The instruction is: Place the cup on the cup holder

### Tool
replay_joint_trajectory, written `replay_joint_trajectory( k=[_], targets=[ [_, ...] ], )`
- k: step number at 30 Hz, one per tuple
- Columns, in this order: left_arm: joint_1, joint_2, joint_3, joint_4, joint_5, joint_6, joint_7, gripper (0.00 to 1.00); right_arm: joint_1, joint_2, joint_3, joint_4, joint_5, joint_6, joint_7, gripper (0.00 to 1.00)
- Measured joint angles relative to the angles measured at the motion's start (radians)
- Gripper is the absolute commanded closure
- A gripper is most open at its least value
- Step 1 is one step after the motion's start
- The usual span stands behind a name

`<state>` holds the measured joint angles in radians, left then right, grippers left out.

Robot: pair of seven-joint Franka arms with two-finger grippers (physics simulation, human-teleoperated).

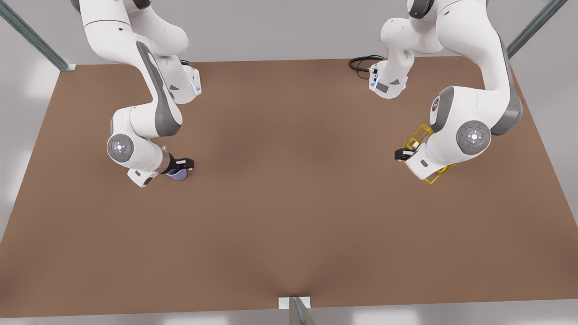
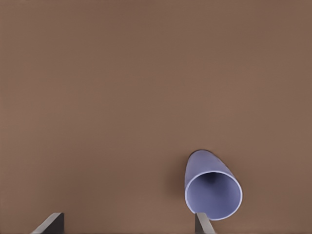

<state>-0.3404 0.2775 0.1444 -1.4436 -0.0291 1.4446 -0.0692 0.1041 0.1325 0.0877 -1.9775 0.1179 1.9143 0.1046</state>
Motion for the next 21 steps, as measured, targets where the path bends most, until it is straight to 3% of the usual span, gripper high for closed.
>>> replay_joint_trajectory(
  k=[21],
  targets=[
    [0.023,0.028,0.001,-0.020,0.012,0.019,-0.004,0.00,-0.086,-0.018,-0.011,-0.228,0.005,0.215,0.015,0.00]
  ],
)
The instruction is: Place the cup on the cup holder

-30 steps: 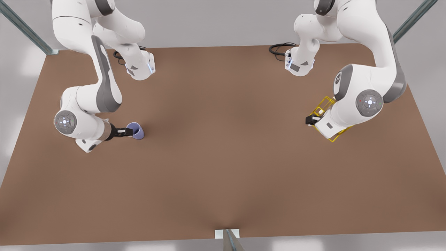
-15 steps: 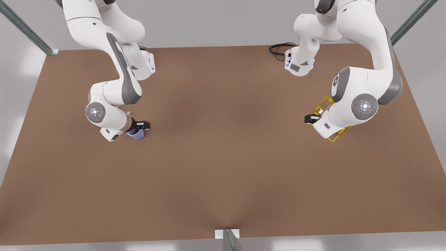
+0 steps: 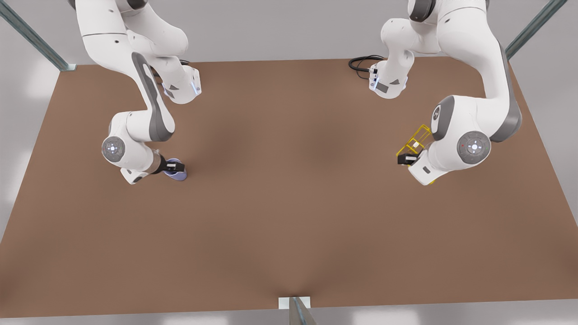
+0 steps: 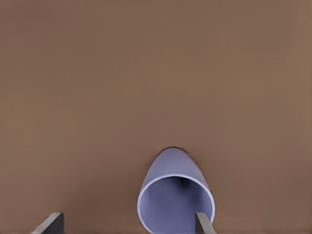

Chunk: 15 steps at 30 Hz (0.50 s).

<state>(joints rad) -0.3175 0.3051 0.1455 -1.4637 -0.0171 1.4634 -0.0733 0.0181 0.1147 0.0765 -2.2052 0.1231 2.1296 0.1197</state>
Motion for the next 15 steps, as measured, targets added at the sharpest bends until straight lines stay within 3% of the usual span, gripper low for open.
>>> replay_joint_trajectory(
  k=[15],
  targets=[
    [0.000,-0.018,-0.007,0.015,-0.009,0.007,-0.001,0.00,0.003,0.084,-0.001,-0.050,-0.008,0.126,-0.048,0.00]
  ],
)
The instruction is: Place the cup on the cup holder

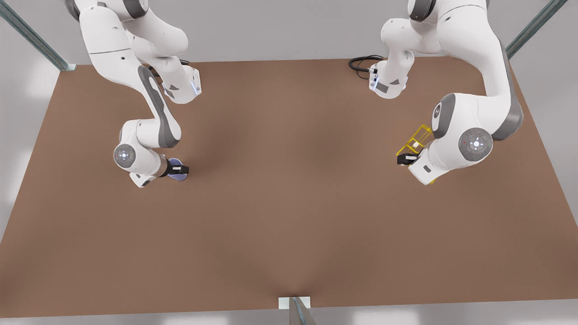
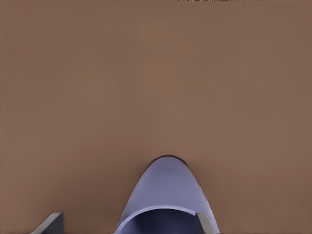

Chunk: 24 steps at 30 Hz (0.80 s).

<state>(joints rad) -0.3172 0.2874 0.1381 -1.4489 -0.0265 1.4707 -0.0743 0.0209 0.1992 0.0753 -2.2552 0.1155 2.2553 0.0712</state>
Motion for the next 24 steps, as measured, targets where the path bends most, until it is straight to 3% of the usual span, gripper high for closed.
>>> replay_joint_trajectory(
  k=[22,23,24],
  targets=[
    [0.000,0.041,0.004,0.010,0.003,-0.004,0.001,0.00,0.035,0.017,0.010,-0.049,-0.001,-0.008,-0.023,0.01],
    [0.000,0.041,0.004,0.011,0.003,-0.007,0.001,0.00,0.038,0.025,0.010,-0.048,-0.001,-0.004,-0.023,0.09],
    [0.000,0.041,0.004,0.011,0.002,-0.010,0.001,0.00,0.038,0.032,0.010,-0.047,-0.001,0.001,-0.023,0.28]
  ],
)
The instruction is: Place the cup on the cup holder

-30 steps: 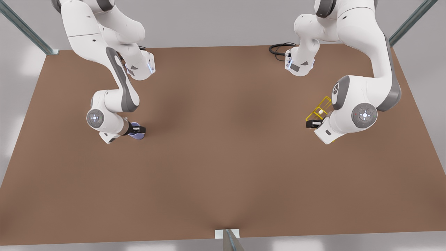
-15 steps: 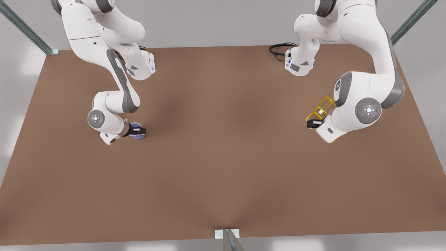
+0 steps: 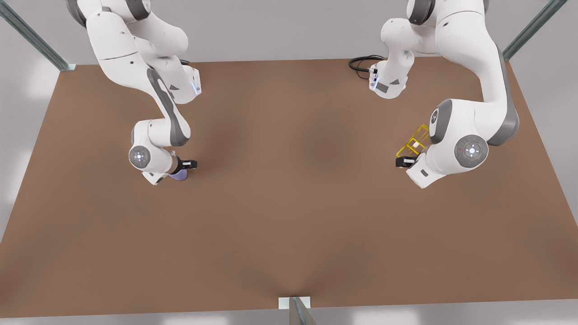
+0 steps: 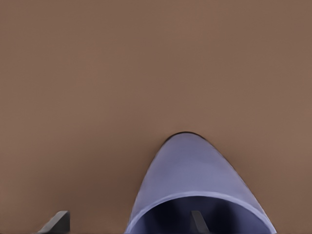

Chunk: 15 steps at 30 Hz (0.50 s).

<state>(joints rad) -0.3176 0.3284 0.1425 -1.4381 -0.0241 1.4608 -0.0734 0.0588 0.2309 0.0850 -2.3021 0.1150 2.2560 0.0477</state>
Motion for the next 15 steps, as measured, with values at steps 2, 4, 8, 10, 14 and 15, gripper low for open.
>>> replay_joint_trajectory(
  k=[2,4,8,10,14,15],
  targets=[
    [0.000,0.002,0.000,-0.001,-0.001,-0.004,0.000,0.00,-0.005,0.006,-0.002,0.005,0.001,0.007,-0.001,0.44],
    [0.000,0.003,0.000,-0.001,-0.001,-0.007,0.000,0.00,-0.012,0.008,-0.005,0.010,0.005,0.012,-0.004,0.64],
    [0.000,0.004,-0.001,-0.001,-0.002,-0.011,0.000,0.00,-0.013,0.009,-0.007,0.013,0.013,0.024,-0.015,0.79],
    [-0.001,0.004,-0.001,-0.001,-0.002,-0.012,0.000,0.00,-0.012,0.008,-0.008,0.013,0.011,0.028,-0.017,0.79],
    [-0.001,0.004,-0.002,-0.003,-0.002,-0.016,0.000,0.00,-0.012,0.001,-0.008,0.016,0.009,0.030,-0.018,0.79],
    [-0.001,0.005,-0.002,-0.003,-0.002,-0.017,0.000,0.00,-0.014,-0.003,-0.008,0.023,0.010,0.029,-0.016,0.79]
  ],
)
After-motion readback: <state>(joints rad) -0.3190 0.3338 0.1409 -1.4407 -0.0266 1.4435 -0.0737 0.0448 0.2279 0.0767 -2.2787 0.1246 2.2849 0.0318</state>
